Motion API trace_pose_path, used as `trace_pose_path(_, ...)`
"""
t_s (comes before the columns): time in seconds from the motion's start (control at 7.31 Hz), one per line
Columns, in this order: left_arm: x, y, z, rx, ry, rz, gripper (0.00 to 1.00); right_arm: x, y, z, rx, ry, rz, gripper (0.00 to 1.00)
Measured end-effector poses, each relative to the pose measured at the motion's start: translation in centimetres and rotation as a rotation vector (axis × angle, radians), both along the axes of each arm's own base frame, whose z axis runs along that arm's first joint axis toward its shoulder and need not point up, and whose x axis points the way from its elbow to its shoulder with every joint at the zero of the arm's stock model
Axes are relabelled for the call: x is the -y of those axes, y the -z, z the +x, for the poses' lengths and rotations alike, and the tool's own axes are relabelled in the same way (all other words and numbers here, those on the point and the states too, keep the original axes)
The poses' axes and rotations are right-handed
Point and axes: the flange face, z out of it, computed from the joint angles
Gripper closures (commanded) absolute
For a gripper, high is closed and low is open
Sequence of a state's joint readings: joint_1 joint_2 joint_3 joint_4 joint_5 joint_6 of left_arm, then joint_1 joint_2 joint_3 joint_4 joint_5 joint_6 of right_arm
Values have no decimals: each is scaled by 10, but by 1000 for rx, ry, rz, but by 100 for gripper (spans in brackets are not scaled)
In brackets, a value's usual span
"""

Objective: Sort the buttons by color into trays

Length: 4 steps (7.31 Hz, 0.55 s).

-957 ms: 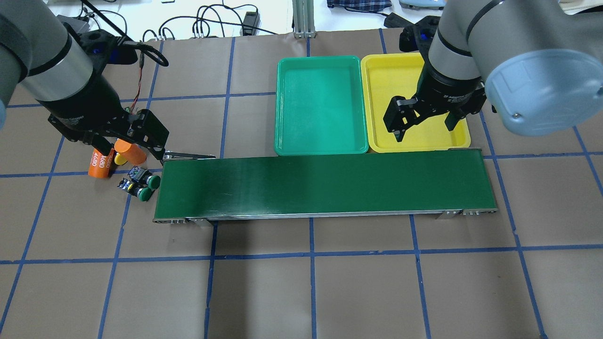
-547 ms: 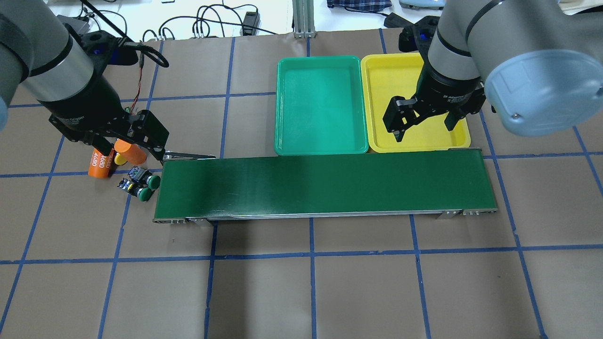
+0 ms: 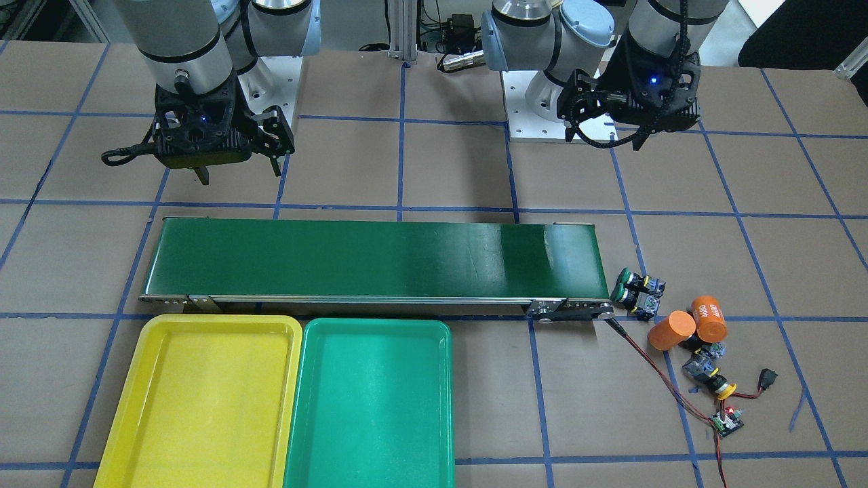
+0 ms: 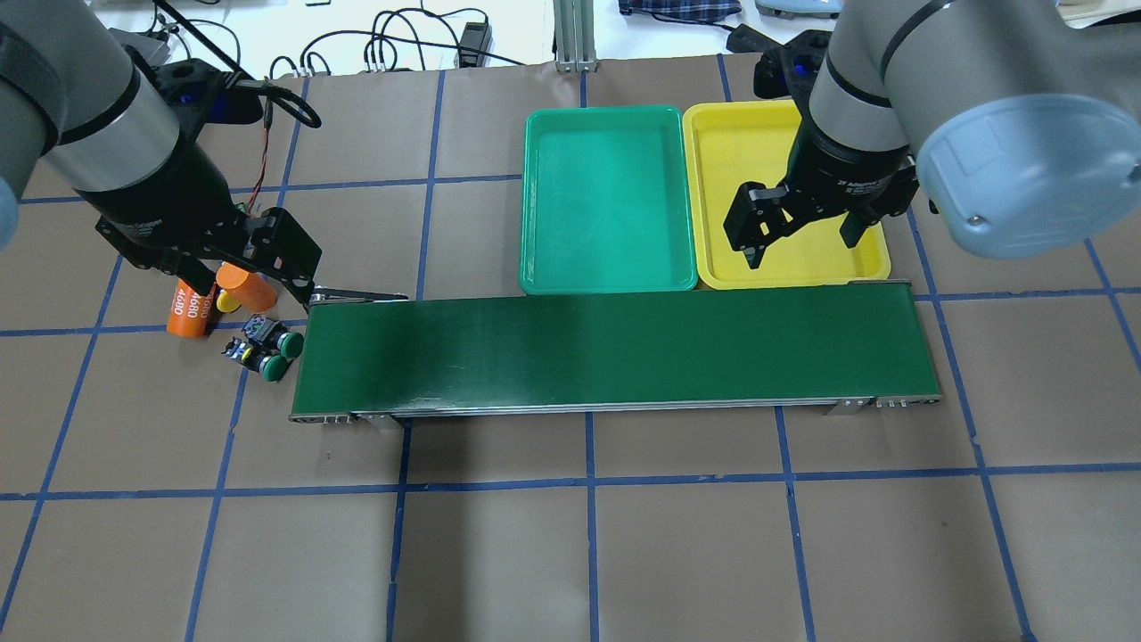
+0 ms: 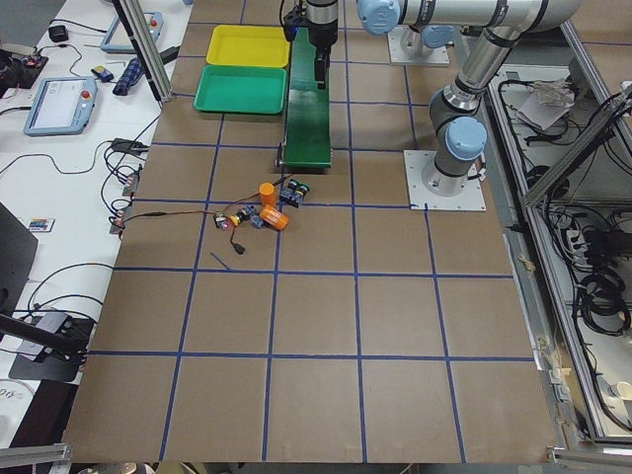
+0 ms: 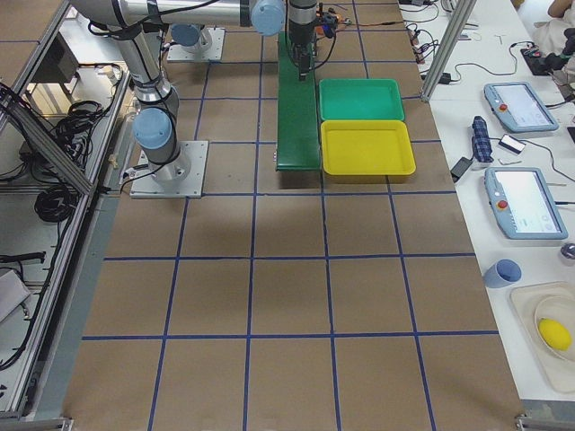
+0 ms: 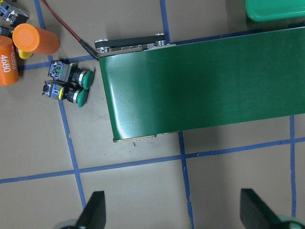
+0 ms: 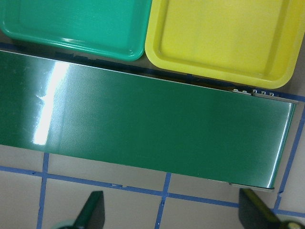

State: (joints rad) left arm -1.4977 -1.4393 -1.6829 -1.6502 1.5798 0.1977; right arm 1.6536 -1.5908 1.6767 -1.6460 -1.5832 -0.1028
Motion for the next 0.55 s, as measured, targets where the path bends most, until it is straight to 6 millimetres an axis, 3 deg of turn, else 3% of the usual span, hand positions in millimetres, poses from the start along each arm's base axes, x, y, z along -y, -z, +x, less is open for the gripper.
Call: trace_pose_path(0.55, 2, 1, -1, -2, -12, -5, 0, 0, 0, 0, 1, 0, 0, 0)
